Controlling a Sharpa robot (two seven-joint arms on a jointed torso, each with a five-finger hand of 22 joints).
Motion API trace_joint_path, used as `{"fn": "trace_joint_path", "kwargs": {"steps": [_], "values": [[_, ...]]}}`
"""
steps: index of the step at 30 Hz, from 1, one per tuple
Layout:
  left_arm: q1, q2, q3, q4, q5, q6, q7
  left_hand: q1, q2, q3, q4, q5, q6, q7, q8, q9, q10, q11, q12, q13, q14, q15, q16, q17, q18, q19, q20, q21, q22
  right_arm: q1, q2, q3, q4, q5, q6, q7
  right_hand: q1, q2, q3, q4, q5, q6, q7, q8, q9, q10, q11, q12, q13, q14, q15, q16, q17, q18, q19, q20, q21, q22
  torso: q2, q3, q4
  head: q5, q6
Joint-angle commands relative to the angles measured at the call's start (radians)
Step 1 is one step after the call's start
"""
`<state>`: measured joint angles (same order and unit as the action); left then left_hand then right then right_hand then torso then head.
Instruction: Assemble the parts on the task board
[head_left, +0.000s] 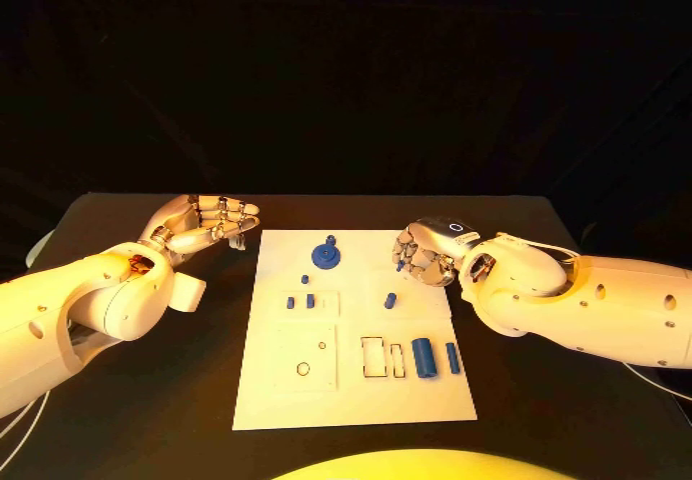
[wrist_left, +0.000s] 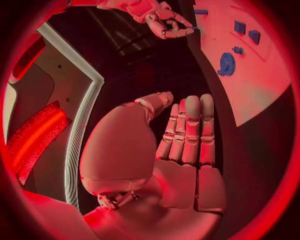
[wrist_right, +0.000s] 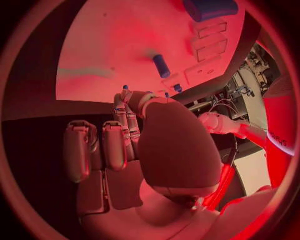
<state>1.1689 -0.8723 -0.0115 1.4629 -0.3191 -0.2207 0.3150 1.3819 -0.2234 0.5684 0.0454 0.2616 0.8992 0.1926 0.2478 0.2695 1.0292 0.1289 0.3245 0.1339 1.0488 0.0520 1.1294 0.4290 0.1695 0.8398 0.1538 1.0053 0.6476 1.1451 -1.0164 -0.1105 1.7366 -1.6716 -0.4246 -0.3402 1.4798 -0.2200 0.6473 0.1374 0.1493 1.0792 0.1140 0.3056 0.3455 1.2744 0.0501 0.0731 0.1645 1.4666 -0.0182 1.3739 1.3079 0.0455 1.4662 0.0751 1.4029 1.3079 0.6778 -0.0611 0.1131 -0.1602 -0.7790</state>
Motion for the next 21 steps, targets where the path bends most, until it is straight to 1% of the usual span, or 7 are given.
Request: {"fn": "trace_joint_path", "kwargs": {"steps": [1, 7, 11, 15, 16, 18, 21], "values": [[-0.001, 0.002, 0.001, 0.001, 0.005, 0.008, 0.009, 0.003, 0.007, 0.001, -0.004, 0.007, 0.006, 0.004, 0.004, -0.002, -0.007, -0.001, 0.004, 0.001, -0.008, 0.001, -0.006, -0.001, 0.015, -0.004, -0.002, -0.006, -0.001, 0.002, -0.003, 0.001, 0.030, 0.015, -0.030, 0.009, -0.012, 0.002, 0.003, -0.008, 0.005, 0.009, -0.001, 0.005, 0.003, 0.011, -0.001, 0.001, 0.000, 0.060, -0.010, 0.004, 0.018, -0.014, 0.060, -0.005, 0.007, 0.210, 0.000, 0.0000, 0.0004, 0.005, 0.001], [-0.003, 0.002, 0.001, 0.002, 0.005, 0.009, 0.010, 0.004, 0.007, 0.000, -0.005, 0.007, 0.006, 0.004, 0.004, -0.002, -0.008, 0.000, 0.005, 0.001, -0.008, 0.001, -0.007, -0.001, 0.015, -0.004, -0.002, -0.006, -0.001, 0.000, 0.015, 0.002, 0.078, 0.011, -0.036, 0.010, -0.013, 0.002, 0.005, -0.009, 0.006, 0.009, -0.001, 0.005, 0.004, 0.012, -0.002, 0.000, 0.000, 0.060, -0.010, 0.004, 0.017, -0.014, 0.061, -0.005, 0.008, 0.210, 0.001, 0.0004, 0.0015, 0.017, 0.002], [-0.004, 0.002, 0.001, 0.005, 0.006, 0.008, 0.011, 0.004, 0.007, 0.000, -0.005, 0.007, 0.006, 0.004, 0.004, -0.002, -0.008, 0.000, 0.005, 0.001, -0.008, 0.001, -0.007, -0.001, 0.015, -0.004, -0.002, -0.006, -0.001, -0.010, 0.043, 0.001, 0.106, -0.016, -0.037, 0.008, -0.014, 0.002, 0.006, -0.011, 0.007, 0.008, -0.001, 0.005, 0.005, 0.012, -0.002, 0.000, -0.001, 0.059, -0.011, 0.003, 0.016, -0.014, 0.060, -0.005, 0.007, 0.210, 0.001, -0.0010, 0.0019, 0.029, 0.000], [-0.004, 0.002, 0.001, 0.007, 0.006, 0.007, 0.012, 0.004, 0.008, 0.000, -0.006, 0.007, 0.006, 0.004, 0.004, -0.003, -0.009, 0.000, 0.005, 0.001, -0.008, 0.001, -0.007, -0.002, 0.015, -0.004, -0.002, -0.006, -0.001, -0.033, 0.081, 0.000, 0.123, -0.047, -0.033, 0.006, -0.015, 0.001, 0.007, -0.013, 0.008, 0.008, -0.001, 0.005, 0.005, 0.012, -0.002, -0.001, -0.001, 0.059, -0.011, 0.004, 0.017, -0.014, 0.061, -0.005, 0.008, 0.210, 0.001, -0.0012, 0.0016, 0.048, -0.008], [-0.004, 0.002, 0.001, 0.007, 0.007, 0.007, 0.012, 0.004, 0.008, 0.000, -0.006, 0.007, 0.006, 0.004, 0.004, -0.003, -0.009, 0.000, 0.005, 0.001, -0.008, 0.001, -0.007, -0.002, 0.015, -0.004, -0.002, -0.006, -0.001, -0.037, 0.087, 0.000, 0.125, -0.052, -0.032, 0.006, -0.015, 0.001, 0.007, -0.013, 0.008, 0.008, -0.001, 0.005, 0.005, 0.012, -0.002, -0.001, -0.001, 0.059, -0.011, 0.004, 0.017, -0.014, 0.061, -0.005, 0.008, 0.210, 0.001, -0.0013, 0.0015, 0.050, -0.010], [-0.004, 0.002, 0.001, 0.008, 0.008, 0.007, 0.012, 0.004, 0.008, 0.000, -0.006, 0.007, 0.006, 0.004, 0.004, -0.003, -0.009, 0.000, 0.005, 0.001, -0.008, 0.001, -0.007, -0.002, 0.015, -0.004, -0.002, -0.006, -0.001, -0.054, 0.112, -0.001, 0.130, -0.068, -0.028, 0.006, -0.015, 0.001, 0.007, -0.013, 0.008, 0.008, -0.001, 0.005, 0.006, 0.012, -0.002, -0.001, -0.001, 0.059, -0.011, 0.004, 0.017, -0.014, 0.061, -0.005, 0.008, 0.210, 0.001, -0.0013, 0.0015, 0.061, -0.012], [-0.005, 0.003, 0.001, 0.009, 0.009, 0.007, 0.012, 0.004, 0.008, 0.000, -0.006, 0.007, 0.006, 0.004, 0.004, -0.003, -0.009, 0.000, 0.005, 0.001, -0.008, 0.001, -0.007, -0.002, 0.015, -0.004, -0.002, -0.006, -0.001, -0.073, 0.139, -0.003, 0.131, -0.084, -0.023, 0.006, -0.015, 0.001, 0.007, -0.013, 0.008, 0.008, -0.001, 0.005, 0.006, 0.012, -0.002, -0.001, -0.001, 0.059, -0.011, 0.004, 0.017, -0.014, 0.061, -0.005, 0.008, 0.210, 0.001, -0.0016, 0.0016, 0.073, -0.015]]}}
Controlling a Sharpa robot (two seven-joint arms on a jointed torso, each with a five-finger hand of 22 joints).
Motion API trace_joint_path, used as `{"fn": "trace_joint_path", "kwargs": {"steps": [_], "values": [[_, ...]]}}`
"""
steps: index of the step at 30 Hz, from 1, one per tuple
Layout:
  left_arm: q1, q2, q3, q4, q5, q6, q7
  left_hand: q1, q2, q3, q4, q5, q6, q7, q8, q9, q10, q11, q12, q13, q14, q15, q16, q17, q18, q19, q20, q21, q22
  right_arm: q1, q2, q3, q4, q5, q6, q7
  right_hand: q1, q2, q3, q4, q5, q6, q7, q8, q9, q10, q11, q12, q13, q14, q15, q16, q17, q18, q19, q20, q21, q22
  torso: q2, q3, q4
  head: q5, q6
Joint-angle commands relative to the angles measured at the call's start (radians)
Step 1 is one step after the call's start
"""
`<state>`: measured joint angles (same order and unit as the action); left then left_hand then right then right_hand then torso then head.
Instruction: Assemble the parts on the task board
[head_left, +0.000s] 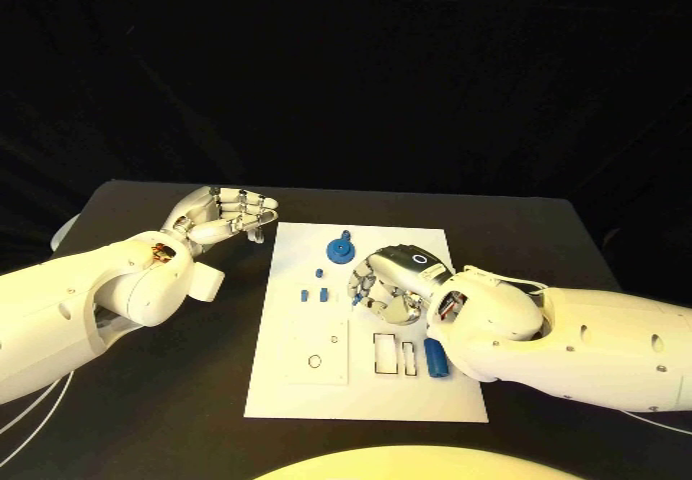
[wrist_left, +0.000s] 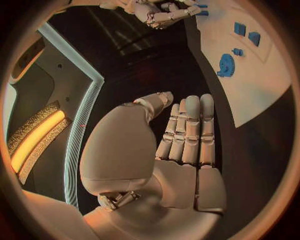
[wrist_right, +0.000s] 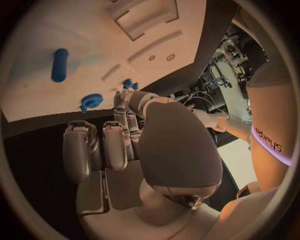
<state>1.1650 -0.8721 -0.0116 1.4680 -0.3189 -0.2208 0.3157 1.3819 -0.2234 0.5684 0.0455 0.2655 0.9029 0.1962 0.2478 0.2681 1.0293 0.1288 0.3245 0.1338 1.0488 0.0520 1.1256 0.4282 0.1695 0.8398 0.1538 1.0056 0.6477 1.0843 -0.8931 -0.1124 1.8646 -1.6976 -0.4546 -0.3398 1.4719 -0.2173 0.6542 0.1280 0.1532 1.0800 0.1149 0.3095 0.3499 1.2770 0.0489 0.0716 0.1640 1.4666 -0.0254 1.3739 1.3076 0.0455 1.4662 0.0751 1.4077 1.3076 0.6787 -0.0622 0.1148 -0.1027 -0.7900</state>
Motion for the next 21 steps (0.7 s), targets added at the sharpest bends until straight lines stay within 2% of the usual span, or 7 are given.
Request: {"fn": "trace_joint_path", "kwargs": {"steps": [1, 9, 15, 21], "values": [[-0.001, 0.003, 0.001, 0.004, 0.008, 0.007, 0.011, 0.004, 0.008, 0.000, -0.006, 0.003, 0.003, 0.001, 0.004, -0.001, -0.009, 0.000, 0.005, 0.001, -0.008, 0.001, -0.003, -0.001, 0.015, -0.004, -0.002, -0.007, -0.002, -0.018, 0.023, -0.002, 0.003, -0.062, 0.009, 0.005, -0.007, -0.001, 0.000, -0.003, 0.004, 0.007, -0.002, 0.002, 0.001, 0.010, 0.000, 0.001, -0.001, 0.059, -0.004, 0.004, 0.017, -0.014, 0.061, -0.005, 0.003, 0.211, 0.000, -0.0005, 0.0000, 0.016, -0.004], [-0.001, 0.005, 0.000, 0.005, 0.009, 0.007, 0.011, 0.004, 0.008, 0.000, -0.006, 0.003, 0.003, 0.001, 0.004, -0.001, -0.009, 0.000, 0.005, 0.001, -0.008, 0.001, -0.003, -0.001, 0.015, -0.004, -0.002, -0.007, -0.002, -0.056, 0.072, -0.005, -0.011, -0.085, 0.025, 0.000, -0.008, -0.001, 0.001, -0.005, 0.005, 0.007, -0.002, 0.002, 0.002, 0.010, 0.000, 0.000, -0.001, 0.059, -0.004, 0.004, 0.017, -0.014, 0.061, -0.005, 0.003, 0.211, 0.000, -0.0002, -0.0012, 0.037, -0.016], [-0.001, 0.006, 0.000, 0.004, 0.009, 0.009, 0.009, 0.004, 0.008, 0.000, -0.006, 0.003, 0.003, 0.001, 0.004, -0.001, -0.009, 0.000, 0.005, 0.001, -0.008, 0.001, -0.003, -0.001, 0.015, -0.004, -0.002, -0.007, -0.002, -0.073, 0.092, -0.007, -0.024, -0.093, 0.032, -0.006, -0.009, -0.001, 0.002, -0.006, 0.005, 0.007, -0.001, 0.001, 0.002, 0.010, 0.000, -0.001, -0.001, 0.059, -0.004, 0.005, 0.018, -0.015, 0.061, -0.005, 0.004, 0.211, 0.001, 0.0002, -0.0012, 0.043, -0.019], [-0.001, 0.007, 0.000, 0.004, 0.009, 0.011, 0.008, 0.005, 0.009, -0.001, -0.007, 0.004, 0.003, 0.001, 0.004, -0.002, -0.010, 0.000, 0.005, 0.001, -0.008, 0.001, -0.005, -0.002, 0.015, -0.003, -0.002, -0.007, -0.002, -0.085, 0.103, -0.008, -0.033, -0.101, 0.040, -0.011, -0.009, -0.001, 0.002, -0.006, 0.005, 0.007, -0.001, 0.001, 0.002, 0.010, 0.000, -0.001, -0.001, 0.059, -0.004, 0.005, 0.018, -0.015, 0.061, -0.005, 0.004, 0.211, 0.001, 0.0003, -0.0010, 0.050, -0.027]]}}
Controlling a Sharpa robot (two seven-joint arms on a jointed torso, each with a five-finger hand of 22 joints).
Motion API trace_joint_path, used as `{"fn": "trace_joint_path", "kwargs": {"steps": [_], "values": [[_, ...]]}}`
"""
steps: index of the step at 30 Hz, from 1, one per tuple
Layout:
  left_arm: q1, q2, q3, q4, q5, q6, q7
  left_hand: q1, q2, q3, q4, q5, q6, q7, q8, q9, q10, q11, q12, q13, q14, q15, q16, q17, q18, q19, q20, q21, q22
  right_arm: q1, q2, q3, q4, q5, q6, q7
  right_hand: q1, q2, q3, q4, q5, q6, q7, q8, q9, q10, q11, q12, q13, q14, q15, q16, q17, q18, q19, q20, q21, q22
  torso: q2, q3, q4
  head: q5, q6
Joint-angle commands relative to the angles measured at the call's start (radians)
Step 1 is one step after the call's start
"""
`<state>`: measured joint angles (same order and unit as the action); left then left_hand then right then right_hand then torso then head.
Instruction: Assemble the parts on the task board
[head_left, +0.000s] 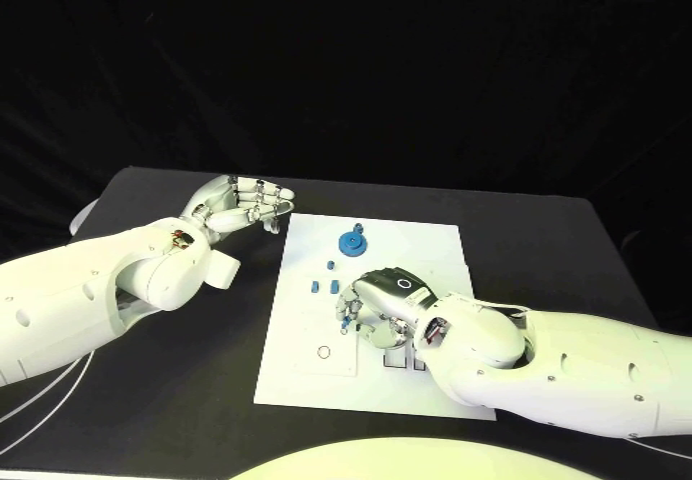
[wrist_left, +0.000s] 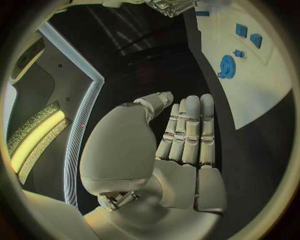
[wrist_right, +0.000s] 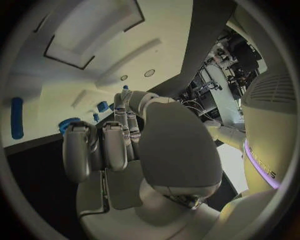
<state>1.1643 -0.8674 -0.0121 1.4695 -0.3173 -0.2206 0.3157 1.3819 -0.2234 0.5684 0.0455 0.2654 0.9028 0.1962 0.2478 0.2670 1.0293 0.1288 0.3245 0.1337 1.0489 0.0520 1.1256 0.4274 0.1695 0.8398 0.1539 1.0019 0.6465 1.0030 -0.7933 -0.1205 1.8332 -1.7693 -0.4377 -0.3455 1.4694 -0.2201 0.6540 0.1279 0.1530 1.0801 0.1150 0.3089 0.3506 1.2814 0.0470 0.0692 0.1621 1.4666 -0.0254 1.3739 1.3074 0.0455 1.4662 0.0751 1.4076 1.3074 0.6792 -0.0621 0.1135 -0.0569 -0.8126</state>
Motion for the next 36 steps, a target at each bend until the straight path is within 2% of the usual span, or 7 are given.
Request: {"fn": "trace_joint_path", "kwargs": {"steps": [1, 11, 20, 36], "values": [[-0.001, 0.002, 0.001, 0.002, 0.008, 0.011, 0.008, 0.005, 0.009, -0.001, -0.007, 0.004, 0.003, 0.001, 0.004, -0.001, -0.010, 0.000, 0.005, 0.001, -0.008, 0.001, -0.005, -0.001, 0.015, -0.003, -0.002, -0.003, -0.001, -0.005, 0.005, -0.001, -0.003, -0.030, 0.025, -0.005, -0.006, 0.001, 0.002, -0.006, 0.006, 0.006, -0.002, 0.002, 0.002, 0.006, 0.001, 0.002, 0.001, 0.059, -0.004, 0.005, 0.018, -0.015, 0.061, -0.005, 0.004, 0.212, 0.001, 0.0002, -0.0001, 0.005, -0.005], [-0.001, 0.002, 0.000, 0.001, 0.008, 0.014, 0.005, 0.005, 0.009, -0.001, -0.007, 0.004, 0.003, 0.001, 0.004, -0.001, -0.010, 0.000, 0.005, 0.001, -0.008, 0.001, -0.005, -0.001, 0.015, -0.003, -0.002, -0.003, -0.001, -0.013, 0.009, -0.002, -0.009, -0.034, 0.036, -0.008, -0.008, 0.001, 0.003, -0.008, 0.006, 0.006, -0.001, 0.002, 0.002, 0.006, 0.002, 0.001, 0.001, 0.060, -0.004, 0.006, 0.019, -0.015, 0.062, -0.005, 0.006, 0.212, 0.000, 0.0002, -0.0002, 0.006, -0.009], [-0.001, 0.001, 0.000, 0.000, 0.008, 0.017, 0.003, 0.004, 0.009, -0.001, -0.007, 0.004, 0.003, 0.001, 0.004, -0.001, -0.011, 0.000, 0.006, 0.001, -0.009, 0.002, -0.005, -0.001, 0.015, -0.003, -0.002, -0.004, -0.001, -0.015, 0.010, -0.003, -0.016, -0.041, 0.041, -0.019, -0.008, 0.001, 0.003, -0.008, 0.006, 0.006, -0.001, 0.002, 0.002, 0.006, 0.002, 0.001, 0.001, 0.060, -0.004, 0.006, 0.019, -0.015, 0.062, -0.005, 0.006, 0.212, 0.000, 0.0008, 0.0008, 0.004, -0.008], [-0.001, 0.000, 0.000, 0.000, 0.008, 0.019, 0.000, 0.004, 0.010, -0.002, -0.007, 0.004, 0.003, 0.001, 0.004, -0.002, -0.013, 0.001, 0.006, 0.001, -0.009, 0.002, -0.006, -0.002, 0.014, -0.003, -0.002, -0.005, -0.002, -0.019, 0.021, -0.004, -0.021, -0.048, 0.051, -0.028, -0.010, 0.001, 0.005, -0.011, 0.008, 0.005, -0.001, 0.002, 0.004, 0.006, 0.002, 0.000, 0.000, 0.060, -0.004, 0.006, 0.019, -0.015, 0.062, -0.005, 0.008, 0.213, 0.000, -0.0005, 0.0006, 0.004, -0.005]]}}
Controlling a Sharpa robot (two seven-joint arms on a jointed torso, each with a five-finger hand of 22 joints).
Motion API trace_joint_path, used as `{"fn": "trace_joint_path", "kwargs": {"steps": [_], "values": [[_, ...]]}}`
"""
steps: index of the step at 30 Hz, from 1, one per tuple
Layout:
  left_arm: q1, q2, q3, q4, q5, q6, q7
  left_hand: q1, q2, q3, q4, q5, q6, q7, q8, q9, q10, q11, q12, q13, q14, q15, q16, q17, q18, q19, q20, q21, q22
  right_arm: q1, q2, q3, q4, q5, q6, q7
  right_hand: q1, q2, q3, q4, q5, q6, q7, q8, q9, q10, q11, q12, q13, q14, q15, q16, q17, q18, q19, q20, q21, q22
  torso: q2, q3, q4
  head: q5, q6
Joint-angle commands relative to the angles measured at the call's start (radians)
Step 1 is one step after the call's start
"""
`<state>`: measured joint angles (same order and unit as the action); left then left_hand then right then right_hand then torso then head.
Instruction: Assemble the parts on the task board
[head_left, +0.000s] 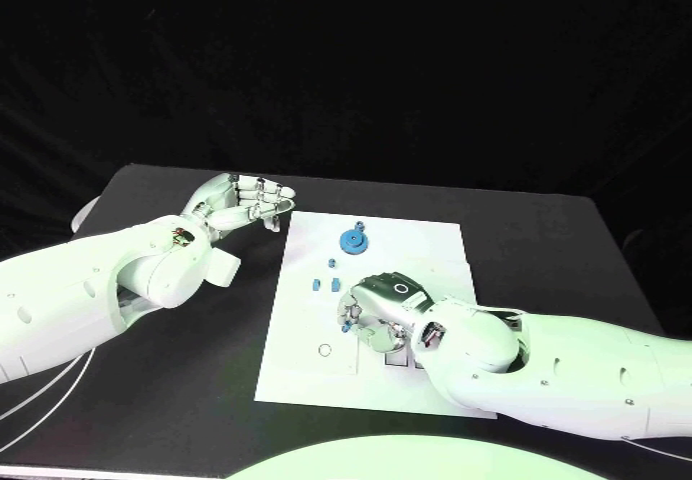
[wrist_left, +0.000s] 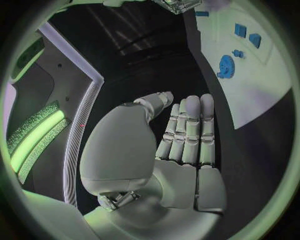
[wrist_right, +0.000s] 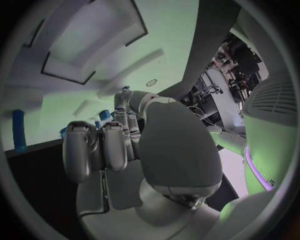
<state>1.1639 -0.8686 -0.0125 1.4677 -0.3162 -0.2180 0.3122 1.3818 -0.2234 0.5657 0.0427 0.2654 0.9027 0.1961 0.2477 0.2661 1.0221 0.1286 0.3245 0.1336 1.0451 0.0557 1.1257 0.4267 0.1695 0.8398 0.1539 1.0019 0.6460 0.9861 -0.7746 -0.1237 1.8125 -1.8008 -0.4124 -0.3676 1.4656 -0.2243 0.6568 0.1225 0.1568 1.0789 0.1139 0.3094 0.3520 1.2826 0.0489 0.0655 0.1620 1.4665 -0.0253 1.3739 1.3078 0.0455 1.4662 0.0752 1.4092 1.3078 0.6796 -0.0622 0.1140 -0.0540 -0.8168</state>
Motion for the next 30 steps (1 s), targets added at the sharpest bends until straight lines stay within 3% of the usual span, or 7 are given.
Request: {"fn": "trace_joint_path", "kwargs": {"steps": [1, 8, 13, 19, 21, 30], "values": [[-0.001, 0.001, 0.001, 0.002, 0.007, 0.016, 0.003, 0.004, 0.010, 0.001, -0.004, 0.004, 0.003, 0.001, 0.004, -0.001, -0.006, 0.001, 0.006, 0.001, -0.005, -0.002, -0.006, -0.001, 0.015, -0.003, -0.002, -0.005, -0.001, -0.002, 0.004, -0.001, -0.001, -0.017, 0.030, -0.006, -0.006, 0.006, 0.002, -0.006, 0.004, 0.006, 0.001, 0.001, 0.002, 0.005, 0.000, 0.004, 0.000, 0.060, -0.004, 0.006, 0.018, -0.015, 0.062, -0.005, 0.006, 0.212, 0.000, -0.0004, 0.0002, 0.001, -0.001], [-0.001, 0.001, 0.001, 0.002, 0.007, 0.017, 0.003, 0.004, 0.010, 0.001, -0.004, 0.004, 0.003, 0.001, 0.004, -0.001, -0.006, 0.001, 0.006, 0.001, -0.005, -0.002, -0.006, -0.001, 0.015, -0.003, -0.002, -0.005, -0.001, -0.003, 0.011, -0.004, -0.008, -0.017, 0.071, -0.011, -0.020, 0.004, 0.001, -0.008, 0.003, 0.002, 0.003, 0.000, 0.005, 0.001, 0.003, 0.001, -0.002, 0.059, -0.002, 0.007, 0.018, -0.015, 0.061, -0.004, 0.003, 0.212, 0.000, -0.0006, 0.0001, -0.001, -0.002], [-0.001, 0.000, 0.001, 0.003, 0.007, 0.018, 0.001, 0.004, 0.010, 0.000, -0.005, 0.004, 0.003, 0.001, 0.005, -0.002, -0.007, 0.001, 0.006, 0.001, -0.006, -0.002, -0.007, -0.002, 0.014, -0.004, -0.002, -0.005, -0.001, -0.004, 0.016, -0.006, -0.015, -0.016, 0.085, -0.018, -0.059, -0.013, -0.019, -0.003, 0.001, -0.017, 0.008, -0.009, 0.008, -0.020, 0.010, -0.004, -0.009, 0.058, 0.004, 0.006, 0.015, -0.013, 0.059, 0.001, -0.006, 0.210, 0.000, -0.0001, 0.0002, -0.002, -0.002], [-0.001, 0.000, 0.001, 0.002, 0.007, 0.018, 0.000, 0.004, 0.010, 0.000, -0.005, 0.004, 0.003, 0.001, 0.005, -0.002, -0.007, 0.001, 0.006, 0.001, -0.006, -0.002, -0.007, -0.002, 0.014, -0.004, -0.002, -0.005, -0.001, -0.004, 0.016, -0.007, -0.015, -0.014, 0.048, -0.022, -0.111, -0.062, -0.061, 0.013, -0.002, -0.077, 0.014, -0.052, -0.003, -0.089, 0.025, -0.003, -0.028, 0.054, 0.017, 0.000, 0.002, -0.001, 0.039, 0.013, -0.074, 0.189, 0.000, 0.0001, -0.0005, -0.003, 0.000], [-0.001, 0.000, 0.001, 0.002, 0.007, 0.019, 0.000, 0.004, 0.010, 0.000, -0.005, 0.004, 0.003, 0.001, 0.005, -0.002, -0.007, 0.001, 0.006, 0.001, -0.006, -0.002, -0.007, -0.002, 0.014, -0.004, -0.002, -0.005, -0.001, -0.004, 0.012, -0.008, -0.013, -0.014, 0.027, -0.024, -0.115, -0.066, -0.084, 0.012, -0.013, -0.099, 0.007, -0.068, -0.007, -0.115, 0.030, -0.001, -0.034, 0.051, 0.021, -0.007, -0.008, 0.003, 0.034, 0.017, -0.094, 0.182, 0.000, 0.0003, -0.0005, -0.003, 0.000], [-0.001, -0.001, 0.000, 0.001, 0.007, 0.020, -0.001, 0.005, 0.012, 0.001, -0.005, 0.004, 0.003, 0.001, 0.005, -0.002, -0.008, 0.001, 0.006, 0.001, -0.006, -0.001, -0.008, -0.002, 0.015, -0.004, -0.002, -0.005, -0.002, -0.004, -0.021, -0.007, 0.017, -0.015, -0.038, -0.033, -0.102, -0.064, -0.128, 0.007, -0.015, -0.114, -0.002, -0.087, -0.012, -0.166, 0.039, 0.007, -0.043, 0.043, 0.029, -0.023, -0.032, 0.011, 0.021, 0.024, -0.144, 0.166, -0.001, 0.0002, -0.0009, -0.008, 0.007]]}}
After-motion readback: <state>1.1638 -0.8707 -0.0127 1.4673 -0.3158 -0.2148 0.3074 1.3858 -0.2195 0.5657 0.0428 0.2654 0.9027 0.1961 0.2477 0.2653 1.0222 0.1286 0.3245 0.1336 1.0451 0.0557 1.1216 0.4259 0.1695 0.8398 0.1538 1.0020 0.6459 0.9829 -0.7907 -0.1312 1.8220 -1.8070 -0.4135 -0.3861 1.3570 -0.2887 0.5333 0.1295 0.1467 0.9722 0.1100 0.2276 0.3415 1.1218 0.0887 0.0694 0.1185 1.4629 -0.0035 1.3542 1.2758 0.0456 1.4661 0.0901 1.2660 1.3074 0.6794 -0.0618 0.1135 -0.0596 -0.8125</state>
